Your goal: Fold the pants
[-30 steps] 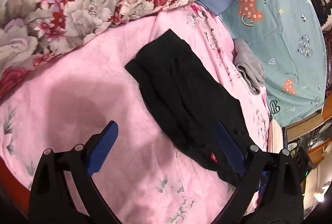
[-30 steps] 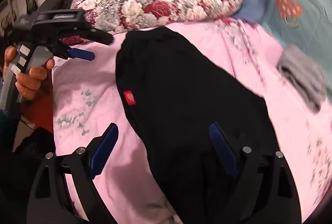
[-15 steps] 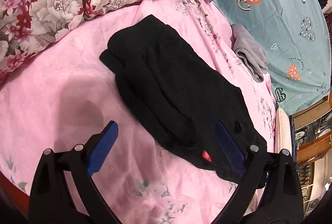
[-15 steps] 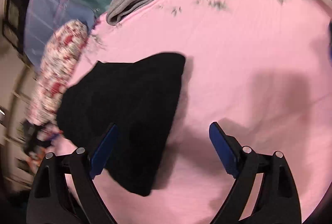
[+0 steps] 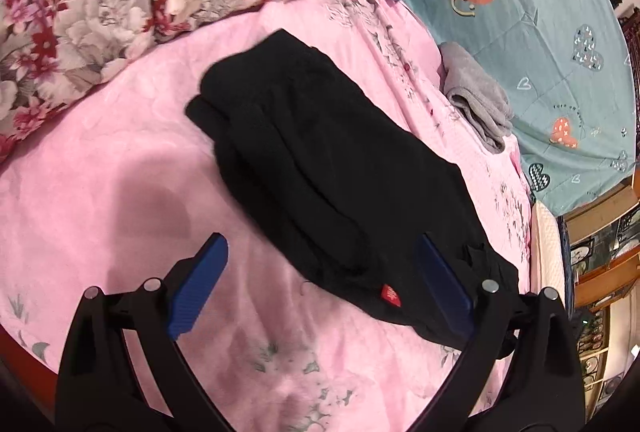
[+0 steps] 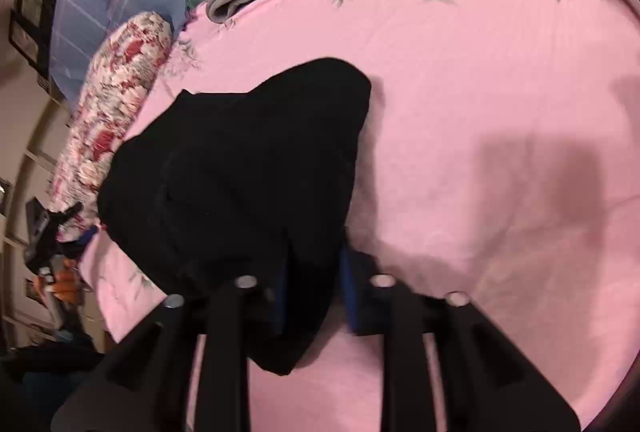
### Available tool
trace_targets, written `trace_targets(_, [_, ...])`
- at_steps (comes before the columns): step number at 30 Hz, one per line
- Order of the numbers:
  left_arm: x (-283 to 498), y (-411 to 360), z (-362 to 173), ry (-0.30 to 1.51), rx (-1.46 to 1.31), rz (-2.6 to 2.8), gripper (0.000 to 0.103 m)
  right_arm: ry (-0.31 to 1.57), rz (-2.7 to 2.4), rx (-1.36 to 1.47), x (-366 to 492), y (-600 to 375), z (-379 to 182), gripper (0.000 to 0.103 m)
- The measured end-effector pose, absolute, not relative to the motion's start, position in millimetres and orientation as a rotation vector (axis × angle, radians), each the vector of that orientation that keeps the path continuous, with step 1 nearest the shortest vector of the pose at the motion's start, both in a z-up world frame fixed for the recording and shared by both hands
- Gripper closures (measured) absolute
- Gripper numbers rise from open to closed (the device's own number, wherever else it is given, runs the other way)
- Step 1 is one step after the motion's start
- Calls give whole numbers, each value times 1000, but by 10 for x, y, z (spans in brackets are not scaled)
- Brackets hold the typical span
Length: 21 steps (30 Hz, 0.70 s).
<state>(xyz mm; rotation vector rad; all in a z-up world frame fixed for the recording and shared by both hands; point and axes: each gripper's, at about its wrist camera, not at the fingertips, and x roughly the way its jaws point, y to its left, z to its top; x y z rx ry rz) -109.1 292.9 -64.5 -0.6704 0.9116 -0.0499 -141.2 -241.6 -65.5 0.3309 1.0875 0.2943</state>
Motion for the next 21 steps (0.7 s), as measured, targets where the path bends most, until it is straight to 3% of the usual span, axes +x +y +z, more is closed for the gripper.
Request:
trace_targets(5, [-1174, 3143, -703, 897, -736, -24, 7, 944, 172, 43, -1493, -2119, -96, 40])
trace_targets(9, [-1240, 3213, -701, 902, -759, -31, 7, 821, 508, -161, -1571, -950, 198, 36])
trace_targets(15, [-1307, 3431, -698, 897, -846, -35, 7, 734, 812, -577, -1717, 941, -141, 36])
trace_targets(21, [-1233, 3500, -744, 912, -892, -69, 7, 826, 850, -703, -1525, 1612, -571, 36])
